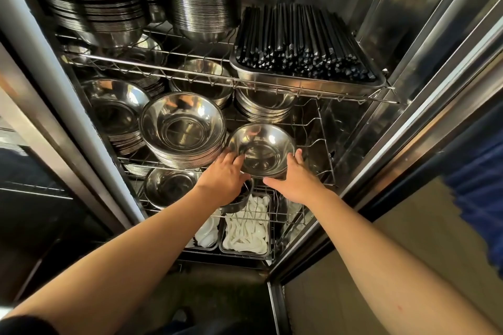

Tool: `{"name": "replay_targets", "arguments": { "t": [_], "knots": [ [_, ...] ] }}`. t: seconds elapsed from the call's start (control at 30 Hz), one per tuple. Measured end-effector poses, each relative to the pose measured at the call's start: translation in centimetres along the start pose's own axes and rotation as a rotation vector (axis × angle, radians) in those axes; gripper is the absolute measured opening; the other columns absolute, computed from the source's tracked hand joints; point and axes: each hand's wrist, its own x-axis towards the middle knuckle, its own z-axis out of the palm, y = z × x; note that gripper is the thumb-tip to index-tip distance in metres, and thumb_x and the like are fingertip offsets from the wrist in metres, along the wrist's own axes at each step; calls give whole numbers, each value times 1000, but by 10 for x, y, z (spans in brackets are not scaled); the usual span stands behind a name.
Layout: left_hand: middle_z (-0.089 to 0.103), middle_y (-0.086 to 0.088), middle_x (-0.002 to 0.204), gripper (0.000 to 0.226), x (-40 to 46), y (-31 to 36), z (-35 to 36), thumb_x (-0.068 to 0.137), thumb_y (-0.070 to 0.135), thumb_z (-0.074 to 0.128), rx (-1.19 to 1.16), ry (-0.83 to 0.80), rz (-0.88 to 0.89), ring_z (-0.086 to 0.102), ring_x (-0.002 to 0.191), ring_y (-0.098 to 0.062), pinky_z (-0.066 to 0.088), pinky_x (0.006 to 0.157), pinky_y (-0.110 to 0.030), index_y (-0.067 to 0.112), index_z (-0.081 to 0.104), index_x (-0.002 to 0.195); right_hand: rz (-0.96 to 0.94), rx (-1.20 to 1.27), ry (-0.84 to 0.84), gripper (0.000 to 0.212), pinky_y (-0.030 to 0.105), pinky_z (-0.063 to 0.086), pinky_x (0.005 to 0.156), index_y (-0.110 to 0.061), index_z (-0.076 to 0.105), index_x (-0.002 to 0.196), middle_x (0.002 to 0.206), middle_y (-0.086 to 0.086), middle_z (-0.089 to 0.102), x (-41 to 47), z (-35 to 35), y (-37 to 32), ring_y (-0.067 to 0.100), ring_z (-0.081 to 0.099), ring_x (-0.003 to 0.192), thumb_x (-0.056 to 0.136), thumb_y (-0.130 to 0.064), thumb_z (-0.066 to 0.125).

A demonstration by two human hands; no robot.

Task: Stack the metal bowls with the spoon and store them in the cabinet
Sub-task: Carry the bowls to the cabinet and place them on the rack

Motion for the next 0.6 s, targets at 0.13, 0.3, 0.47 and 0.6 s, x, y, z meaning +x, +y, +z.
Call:
{"name": "replay_targets", "arguments": {
  "t": [0.13, 0.3, 0.47, 0.6],
  "knots": [
    [29, -13, 161, 64, 0, 0, 0, 102, 43, 42, -25, -14, -21, 14, 152, -30, 16, 124, -44, 12, 25, 155, -22, 13, -18, 108, 59, 21, 118, -20, -3, 161, 168, 4, -20, -4, -4, 3, 34, 7, 155, 86, -69, 58],
    [42, -9, 152, 64, -10, 1, -8, 97, 47, 50, -52, 30, -55, 37, 141, -29, 35, 114, -43, 19, 35, 152, -57, 37, -17, 98, 57, 21, 118, -28, 4, 161, 170, 2, -11, -4, -16, 10, 31, 11, 155, 89, -61, 61],
    [46, -7, 150, 63, -44, 0, -15, 94, 46, 55, -60, 41, -153, 46, 135, -30, 42, 105, -42, 24, 37, 150, -99, 73, 55, 93, 57, 30, 115, -25, 12, 160, 168, 8, 16, -13, -25, 16, 33, 27, 150, 89, -59, 62],
    [56, -5, 138, 57, -81, 7, -23, 92, 51, 55, -52, 56, -218, 59, 118, -27, 50, 85, -38, 27, 45, 143, -220, 33, 166, 74, 45, 49, 98, -24, 33, 152, 149, 9, 50, -41, -28, 17, 29, 57, 126, 92, -57, 59]
  ]
}}
